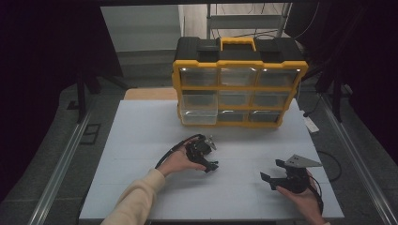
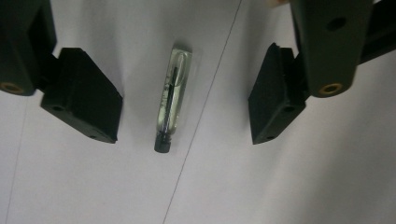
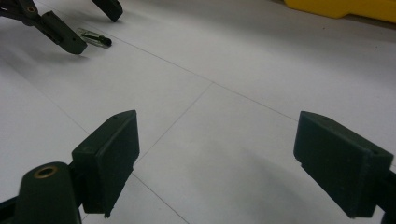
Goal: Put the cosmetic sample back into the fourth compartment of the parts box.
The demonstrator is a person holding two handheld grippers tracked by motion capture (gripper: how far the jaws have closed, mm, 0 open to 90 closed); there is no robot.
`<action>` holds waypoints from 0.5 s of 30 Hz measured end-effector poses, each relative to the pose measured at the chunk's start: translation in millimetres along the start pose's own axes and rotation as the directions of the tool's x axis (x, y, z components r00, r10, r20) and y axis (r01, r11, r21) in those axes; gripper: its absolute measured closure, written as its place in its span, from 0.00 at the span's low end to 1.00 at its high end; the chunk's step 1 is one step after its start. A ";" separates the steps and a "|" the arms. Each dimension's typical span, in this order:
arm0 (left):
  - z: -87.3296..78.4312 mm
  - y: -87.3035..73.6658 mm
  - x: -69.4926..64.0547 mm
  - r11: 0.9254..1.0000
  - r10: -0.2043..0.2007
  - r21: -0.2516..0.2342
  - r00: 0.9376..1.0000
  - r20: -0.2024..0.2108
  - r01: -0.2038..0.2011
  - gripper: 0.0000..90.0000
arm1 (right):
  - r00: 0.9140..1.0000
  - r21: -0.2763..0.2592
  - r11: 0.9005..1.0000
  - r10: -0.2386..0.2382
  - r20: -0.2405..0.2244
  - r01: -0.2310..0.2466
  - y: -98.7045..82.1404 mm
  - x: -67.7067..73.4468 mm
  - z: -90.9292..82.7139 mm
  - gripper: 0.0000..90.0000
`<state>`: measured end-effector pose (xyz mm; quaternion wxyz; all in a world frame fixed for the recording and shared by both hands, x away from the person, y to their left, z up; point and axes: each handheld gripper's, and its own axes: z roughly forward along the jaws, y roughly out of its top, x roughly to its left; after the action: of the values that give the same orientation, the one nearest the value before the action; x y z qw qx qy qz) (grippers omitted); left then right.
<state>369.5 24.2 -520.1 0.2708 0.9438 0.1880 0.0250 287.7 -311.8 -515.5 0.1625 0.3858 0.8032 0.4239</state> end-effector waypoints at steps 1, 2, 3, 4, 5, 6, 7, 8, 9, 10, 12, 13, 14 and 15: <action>-0.4 0.0 0.4 1.000 0.009 -0.001 1.000 -0.004 -0.009 0.32 | 1.000 0.000 1.000 0.000 0.000 0.000 0.0 -0.1 0.0 0.17; -0.8 -0.2 0.5 1.000 0.010 -0.003 1.000 -0.004 -0.010 0.34 | 1.000 0.000 1.000 0.000 0.000 0.000 0.0 -0.1 -0.1 0.17; -1.1 -0.5 0.6 1.000 0.009 -0.006 1.000 -0.002 -0.009 0.36 | 1.000 -0.002 1.000 0.002 -0.003 -0.002 0.0 -0.2 -0.2 0.17; -1.2 -0.7 0.6 1.000 0.012 -0.006 1.000 -0.002 -0.012 0.38 | 1.000 -0.003 1.000 0.001 -0.003 -0.001 -0.1 -0.3 -0.2 0.17; -1.3 -0.9 0.3 1.000 0.020 -0.004 1.000 -0.010 -0.020 0.39 | 1.000 -0.003 1.000 0.000 -0.003 0.000 -0.1 -0.3 -0.2 0.17; -1.6 -1.0 0.2 1.000 0.029 -0.003 0.999 -0.015 -0.029 0.41 | 1.000 -0.003 1.000 0.000 -0.002 0.000 -0.1 -0.3 -0.2 0.17; -2.0 -1.0 0.0 0.999 0.034 -0.004 0.999 -0.012 -0.034 0.43 | 1.000 -0.003 1.000 0.000 -0.002 0.000 -0.1 -0.2 -0.3 0.17; -2.0 -1.0 0.0 0.999 0.034 -0.004 0.999 -0.012 -0.034 0.46 | 1.000 -0.003 1.000 0.000 -0.002 0.000 -0.1 -0.2 -0.3 0.17; -2.3 -1.2 -0.9 0.999 0.044 -0.006 0.999 -0.009 -0.044 0.48 | 1.000 -0.003 1.000 -0.001 -0.002 0.001 -0.1 -0.3 -0.3 0.17; -2.4 -1.1 -1.4 0.999 0.050 -0.007 0.999 -0.008 -0.050 0.50 | 1.000 -0.003 1.000 -0.001 -0.002 0.001 -0.1 -0.3 -0.4 0.17; -2.7 -0.8 -2.3 0.998 0.055 -0.008 0.998 -0.003 -0.055 0.55 | 1.000 -0.004 1.000 0.000 -0.003 0.000 -0.1 -0.5 -0.5 0.17; -3.0 -0.5 -2.6 0.998 0.059 -0.007 0.998 -0.005 -0.059 0.57 | 1.000 -0.004 1.000 0.000 -0.003 0.000 -0.1 -0.5 -0.5 0.17; -3.0 -0.5 -2.6 0.998 0.059 -0.007 0.998 -0.005 -0.059 0.61 | 1.000 -0.004 1.000 0.000 -0.003 0.000 -0.1 -0.5 -0.5 0.17; -3.1 -0.2 -2.9 0.998 0.062 -0.007 0.998 -0.006 -0.062 0.61 | 1.000 -0.003 1.000 -0.001 -0.003 0.001 -0.1 -0.5 -0.5 0.17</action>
<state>366.3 24.8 -517.4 0.2728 0.9481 0.1593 0.0370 287.6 -312.5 -515.3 0.1622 0.3847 0.8028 0.4257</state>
